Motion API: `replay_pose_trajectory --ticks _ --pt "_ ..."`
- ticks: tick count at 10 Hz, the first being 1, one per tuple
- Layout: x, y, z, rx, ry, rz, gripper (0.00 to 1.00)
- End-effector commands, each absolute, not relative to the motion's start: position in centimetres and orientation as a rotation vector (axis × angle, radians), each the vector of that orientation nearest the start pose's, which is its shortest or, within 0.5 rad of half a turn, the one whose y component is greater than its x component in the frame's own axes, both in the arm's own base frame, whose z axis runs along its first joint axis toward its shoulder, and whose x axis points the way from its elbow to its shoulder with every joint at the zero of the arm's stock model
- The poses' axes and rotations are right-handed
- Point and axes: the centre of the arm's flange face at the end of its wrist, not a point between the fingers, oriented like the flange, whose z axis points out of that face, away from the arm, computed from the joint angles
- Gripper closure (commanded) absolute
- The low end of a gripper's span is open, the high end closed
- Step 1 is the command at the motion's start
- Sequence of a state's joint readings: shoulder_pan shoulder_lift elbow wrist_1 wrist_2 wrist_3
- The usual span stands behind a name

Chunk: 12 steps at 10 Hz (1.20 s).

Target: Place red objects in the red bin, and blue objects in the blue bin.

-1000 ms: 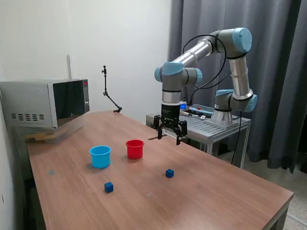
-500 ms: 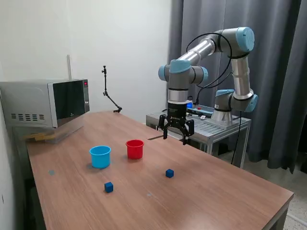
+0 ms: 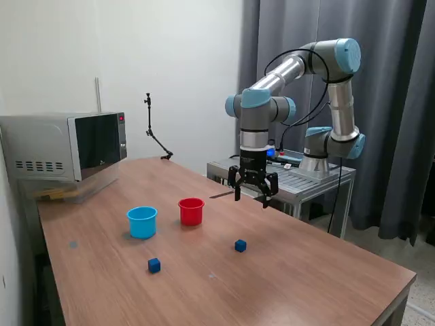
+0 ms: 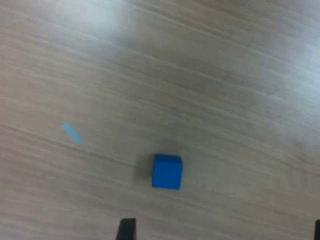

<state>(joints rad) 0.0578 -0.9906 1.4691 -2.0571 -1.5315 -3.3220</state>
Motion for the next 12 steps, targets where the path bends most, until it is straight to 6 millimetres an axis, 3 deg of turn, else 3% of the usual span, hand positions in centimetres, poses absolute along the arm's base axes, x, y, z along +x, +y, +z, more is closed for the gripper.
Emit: replay_pose_trajectory --ticks 1,7,12 --pt "-67.0 -17.7 22.1 -2.496 1.967 -0.055 0.00" --pt "-67.5 -17.5 15.2 -2.432 2.040 -0.064 0.00" --pt "-67.0 -17.2 13.1 -2.432 2.050 -0.055 0.00"
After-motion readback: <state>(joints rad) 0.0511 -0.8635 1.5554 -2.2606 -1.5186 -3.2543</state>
